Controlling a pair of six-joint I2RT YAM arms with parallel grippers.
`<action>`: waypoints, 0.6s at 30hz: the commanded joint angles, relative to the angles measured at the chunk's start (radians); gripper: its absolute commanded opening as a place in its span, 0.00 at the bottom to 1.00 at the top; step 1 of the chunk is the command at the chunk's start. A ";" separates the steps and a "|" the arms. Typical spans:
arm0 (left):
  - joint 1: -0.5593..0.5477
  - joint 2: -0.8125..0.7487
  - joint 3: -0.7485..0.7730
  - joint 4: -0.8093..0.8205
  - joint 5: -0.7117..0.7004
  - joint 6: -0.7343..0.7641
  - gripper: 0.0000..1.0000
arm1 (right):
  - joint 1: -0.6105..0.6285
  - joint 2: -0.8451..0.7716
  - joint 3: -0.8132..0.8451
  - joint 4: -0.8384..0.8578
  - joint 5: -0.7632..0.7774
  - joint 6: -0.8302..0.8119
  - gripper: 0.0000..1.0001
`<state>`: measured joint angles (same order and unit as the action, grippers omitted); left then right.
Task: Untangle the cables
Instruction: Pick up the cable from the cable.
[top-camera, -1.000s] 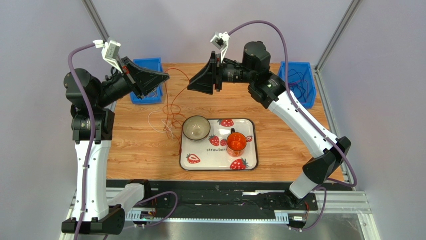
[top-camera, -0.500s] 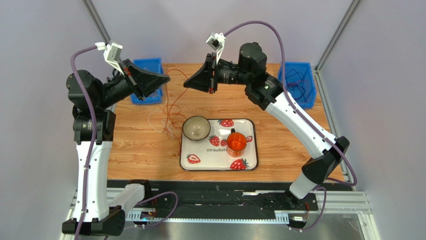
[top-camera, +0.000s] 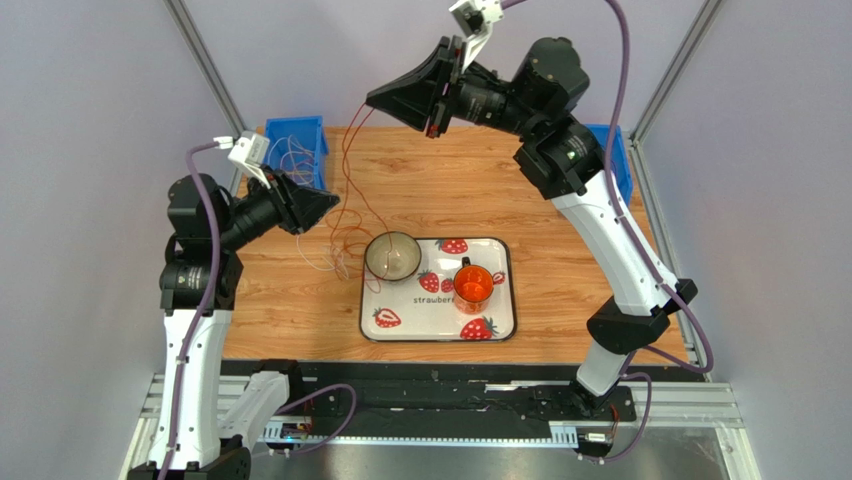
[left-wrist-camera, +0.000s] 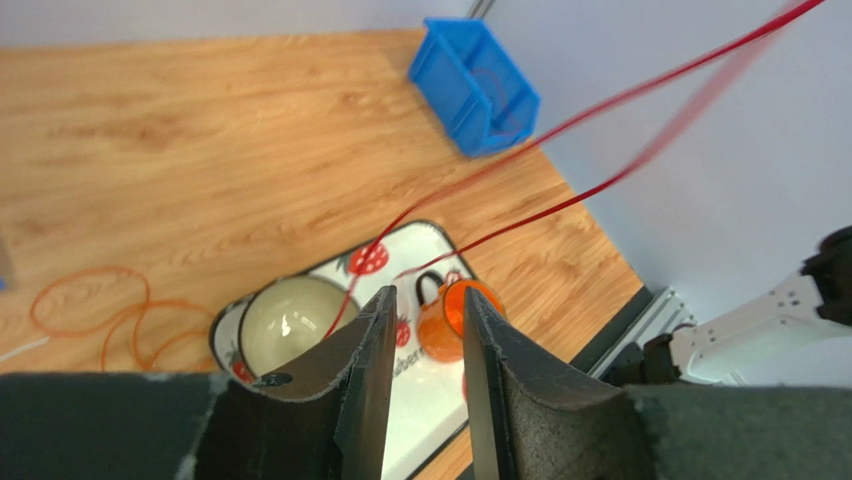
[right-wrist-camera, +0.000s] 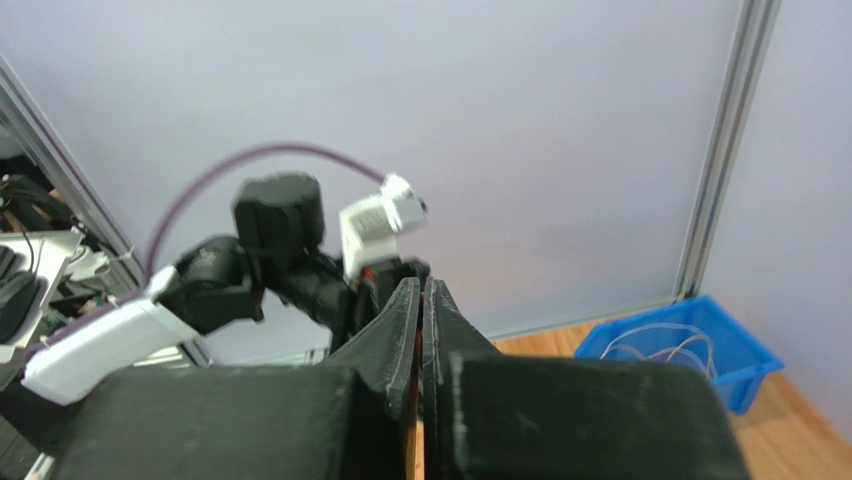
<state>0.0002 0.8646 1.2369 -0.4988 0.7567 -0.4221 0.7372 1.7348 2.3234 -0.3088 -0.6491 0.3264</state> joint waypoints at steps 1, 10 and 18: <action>0.004 0.007 -0.089 -0.029 -0.098 0.029 0.40 | -0.007 -0.003 0.091 0.100 0.042 0.051 0.00; 0.004 0.060 -0.324 0.153 -0.146 -0.092 0.39 | -0.007 -0.043 0.102 0.184 0.143 0.023 0.00; 0.003 0.168 -0.410 0.275 -0.163 -0.144 0.38 | -0.009 -0.104 0.119 0.258 0.267 -0.050 0.00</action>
<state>0.0010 1.0054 0.8383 -0.3382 0.6136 -0.5323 0.7280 1.7107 2.3970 -0.1459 -0.4732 0.3378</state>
